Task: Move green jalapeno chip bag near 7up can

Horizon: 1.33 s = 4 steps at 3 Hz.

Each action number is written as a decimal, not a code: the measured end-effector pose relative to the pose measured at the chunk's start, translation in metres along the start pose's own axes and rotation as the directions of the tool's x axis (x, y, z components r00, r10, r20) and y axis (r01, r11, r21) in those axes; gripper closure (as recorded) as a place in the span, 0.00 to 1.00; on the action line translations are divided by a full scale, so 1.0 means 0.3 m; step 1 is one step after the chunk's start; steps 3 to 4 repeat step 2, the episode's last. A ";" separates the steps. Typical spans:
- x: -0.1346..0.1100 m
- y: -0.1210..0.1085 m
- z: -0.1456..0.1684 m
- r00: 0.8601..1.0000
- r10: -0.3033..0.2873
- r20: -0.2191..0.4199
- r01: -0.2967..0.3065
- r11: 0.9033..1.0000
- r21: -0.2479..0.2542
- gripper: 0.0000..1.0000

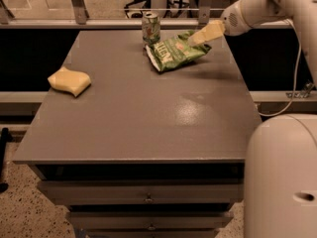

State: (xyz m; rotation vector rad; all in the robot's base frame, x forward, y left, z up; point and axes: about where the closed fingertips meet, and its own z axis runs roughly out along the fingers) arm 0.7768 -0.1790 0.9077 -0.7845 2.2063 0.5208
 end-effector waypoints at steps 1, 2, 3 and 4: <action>0.092 -0.069 -0.176 0.989 0.017 0.147 -0.011 0.999 -0.043 0.00; 0.201 -0.130 -0.441 0.943 0.021 0.331 -0.002 0.998 -0.056 0.00; 0.201 -0.130 -0.441 0.943 0.021 0.331 -0.002 0.998 -0.056 0.00; 0.201 -0.130 -0.441 0.943 0.021 0.331 -0.002 0.998 -0.056 0.00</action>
Offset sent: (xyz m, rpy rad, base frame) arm -0.1282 -0.1983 0.0595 0.3688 -0.3505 -0.0342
